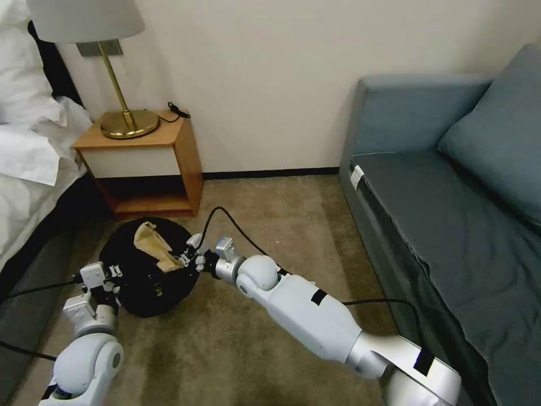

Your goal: Pick up the trash bin, then pick up the garbage on the floor and place it into the trash bin.

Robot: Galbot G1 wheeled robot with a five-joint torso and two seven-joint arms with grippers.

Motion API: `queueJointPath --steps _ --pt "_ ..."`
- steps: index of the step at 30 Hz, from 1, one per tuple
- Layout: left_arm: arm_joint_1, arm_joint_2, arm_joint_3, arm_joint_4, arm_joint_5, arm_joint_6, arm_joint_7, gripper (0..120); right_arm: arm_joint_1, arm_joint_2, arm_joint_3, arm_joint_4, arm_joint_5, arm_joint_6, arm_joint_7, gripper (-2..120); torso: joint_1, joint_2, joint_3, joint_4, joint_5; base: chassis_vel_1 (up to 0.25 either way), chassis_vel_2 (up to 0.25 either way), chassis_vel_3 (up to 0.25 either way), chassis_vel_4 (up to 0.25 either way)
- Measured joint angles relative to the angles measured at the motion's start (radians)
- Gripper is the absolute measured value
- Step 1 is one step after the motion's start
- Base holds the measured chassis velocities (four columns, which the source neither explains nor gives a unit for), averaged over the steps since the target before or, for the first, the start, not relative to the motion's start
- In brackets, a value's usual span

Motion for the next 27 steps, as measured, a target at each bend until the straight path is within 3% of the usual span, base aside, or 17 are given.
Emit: queueJointPath --steps 4,8,14,19,24,27 --pt "-0.005 -0.001 0.000 0.007 0.001 0.002 0.000 7 0.002 0.002 0.000 -0.002 0.000 0.000 0.005 1 0.000 0.000 0.000 0.0001 -0.0001 0.000 0.000 0.000 0.000" --pt "-0.013 -0.002 -0.003 0.015 -0.001 0.003 0.000 7 0.002 -0.002 0.001 -0.002 -0.001 0.001 0.008 22 0.000 0.000 0.000 0.0000 0.0001 0.000 0.000 0.000 0.000" --pt "-0.022 -0.003 0.001 0.024 -0.001 0.004 0.000 7 -0.005 -0.006 0.007 -0.002 -0.008 0.006 0.008 39 0.000 0.000 0.000 0.0001 0.0001 0.000 0.000 0.000 0.000" --pt "-0.030 -0.007 0.002 0.032 0.000 0.004 -0.001 7 -0.016 -0.019 0.027 0.006 -0.012 0.013 0.008 59 0.000 0.000 0.000 0.0000 0.0002 0.000 0.000 0.000 0.000" --pt "-0.031 -0.005 0.001 0.034 0.001 0.004 -0.002 7 -0.006 -0.066 0.044 0.021 -0.042 0.015 -0.011 76 0.000 0.000 0.000 0.0002 0.0002 0.000 0.000 0.000 0.000" --pt "-0.030 0.000 -0.003 0.034 -0.001 0.004 -0.003 7 0.012 -0.130 0.064 0.035 -0.128 -0.013 -0.072 88 0.000 0.000 0.000 0.0000 0.0004 0.000 0.000 0.000 0.000"
